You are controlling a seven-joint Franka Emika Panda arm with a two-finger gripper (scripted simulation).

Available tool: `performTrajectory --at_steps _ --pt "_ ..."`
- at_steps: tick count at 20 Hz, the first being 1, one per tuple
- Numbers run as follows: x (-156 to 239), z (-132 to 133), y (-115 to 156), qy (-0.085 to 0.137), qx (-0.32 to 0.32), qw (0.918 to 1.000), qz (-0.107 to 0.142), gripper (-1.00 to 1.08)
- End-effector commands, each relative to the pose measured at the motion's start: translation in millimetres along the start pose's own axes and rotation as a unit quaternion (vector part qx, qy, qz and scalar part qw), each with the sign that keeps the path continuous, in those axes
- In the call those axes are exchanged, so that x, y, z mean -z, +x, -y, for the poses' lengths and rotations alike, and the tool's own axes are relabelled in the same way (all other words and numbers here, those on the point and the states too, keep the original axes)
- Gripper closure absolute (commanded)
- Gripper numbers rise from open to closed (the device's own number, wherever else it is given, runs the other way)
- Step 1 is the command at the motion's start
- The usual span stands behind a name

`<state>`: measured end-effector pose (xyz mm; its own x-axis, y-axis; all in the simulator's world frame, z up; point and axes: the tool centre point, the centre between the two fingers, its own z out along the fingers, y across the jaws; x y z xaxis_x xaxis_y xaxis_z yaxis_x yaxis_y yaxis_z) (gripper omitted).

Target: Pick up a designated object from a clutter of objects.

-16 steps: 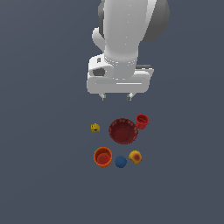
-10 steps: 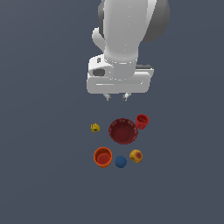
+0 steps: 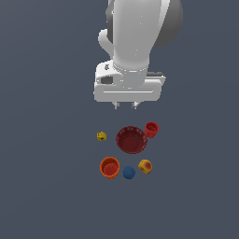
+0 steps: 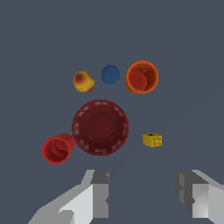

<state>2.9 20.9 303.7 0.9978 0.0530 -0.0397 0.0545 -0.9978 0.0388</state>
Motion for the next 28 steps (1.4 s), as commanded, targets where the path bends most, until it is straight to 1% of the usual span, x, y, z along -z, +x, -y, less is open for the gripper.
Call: performTrajectory --at_steps 1,4,8,12,15,21,28 --pt "-4.4 3.3 2.2 -0.002 0.000 1.0000 0.009 -0.20" --pt "-12.2 9.1 6.1 -0.006 0.001 0.9997 0.025 -0.20" --pt "-26.8 19.6 12.6 -0.013 0.002 0.9985 0.054 -0.20" --pt "-46.9 33.5 19.7 -0.026 0.002 0.9955 0.091 -0.20" --pt "-65.0 45.6 24.5 -0.038 0.002 0.9917 0.123 -0.20" --pt "-103.0 69.6 30.0 -0.068 0.001 0.9806 0.184 -0.20" --pt "-149.2 96.2 29.3 -0.110 -0.002 0.9619 0.250 -0.20"
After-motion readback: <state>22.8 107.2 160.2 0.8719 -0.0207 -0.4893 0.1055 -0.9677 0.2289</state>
